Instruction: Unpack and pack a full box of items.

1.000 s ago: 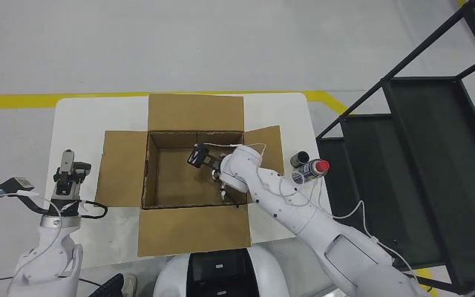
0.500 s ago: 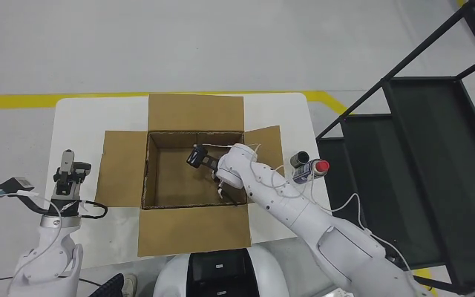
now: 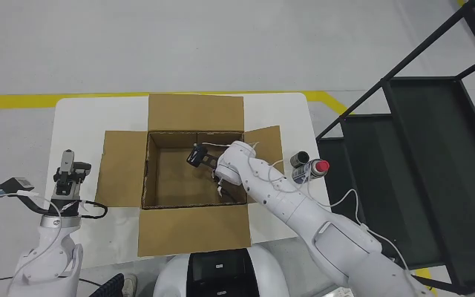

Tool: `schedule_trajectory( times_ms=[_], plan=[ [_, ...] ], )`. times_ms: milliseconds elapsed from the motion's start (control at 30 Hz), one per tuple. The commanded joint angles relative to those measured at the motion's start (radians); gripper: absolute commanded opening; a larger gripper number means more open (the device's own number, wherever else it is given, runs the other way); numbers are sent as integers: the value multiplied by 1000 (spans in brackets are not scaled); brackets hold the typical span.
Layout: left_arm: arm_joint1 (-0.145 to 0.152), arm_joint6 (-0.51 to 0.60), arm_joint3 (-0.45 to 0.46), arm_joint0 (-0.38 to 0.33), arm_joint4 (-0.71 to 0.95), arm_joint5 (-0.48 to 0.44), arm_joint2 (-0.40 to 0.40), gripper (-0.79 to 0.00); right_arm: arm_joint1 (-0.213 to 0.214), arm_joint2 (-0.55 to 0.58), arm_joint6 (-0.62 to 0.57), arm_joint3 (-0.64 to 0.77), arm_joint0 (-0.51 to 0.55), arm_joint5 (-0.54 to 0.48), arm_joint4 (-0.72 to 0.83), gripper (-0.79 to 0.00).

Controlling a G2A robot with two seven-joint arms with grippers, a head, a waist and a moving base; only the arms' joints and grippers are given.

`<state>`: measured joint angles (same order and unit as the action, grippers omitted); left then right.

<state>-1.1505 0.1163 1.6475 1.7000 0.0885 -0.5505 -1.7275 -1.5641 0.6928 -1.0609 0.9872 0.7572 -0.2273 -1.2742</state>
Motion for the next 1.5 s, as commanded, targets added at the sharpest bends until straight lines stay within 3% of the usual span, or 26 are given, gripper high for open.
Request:
schedule_trajectory(
  times_ms=[0,67,433,700,1000,1233,1467],
  plan=[
    [0,0,0,0,0,0,0,0,-3,-2,2,-9,-4,-8,2,-708],
    [0,0,0,0,0,0,0,0,-6,-3,5,-18,-7,-11,5,-785],
    [0,0,0,0,0,0,0,0,8,30,24,55,20,-33,-14,-785],
    [0,0,0,0,0,0,0,0,81,183,-1,395,181,-62,-83,-785],
    [0,0,0,0,0,0,0,0,163,456,129,805,471,-242,-22,-785],
    [0,0,0,0,0,0,0,0,197,599,318,858,588,-412,79,-785],
    [0,0,0,0,0,0,0,0,198,604,329,857,593,-420,79,-785]
  ],
)
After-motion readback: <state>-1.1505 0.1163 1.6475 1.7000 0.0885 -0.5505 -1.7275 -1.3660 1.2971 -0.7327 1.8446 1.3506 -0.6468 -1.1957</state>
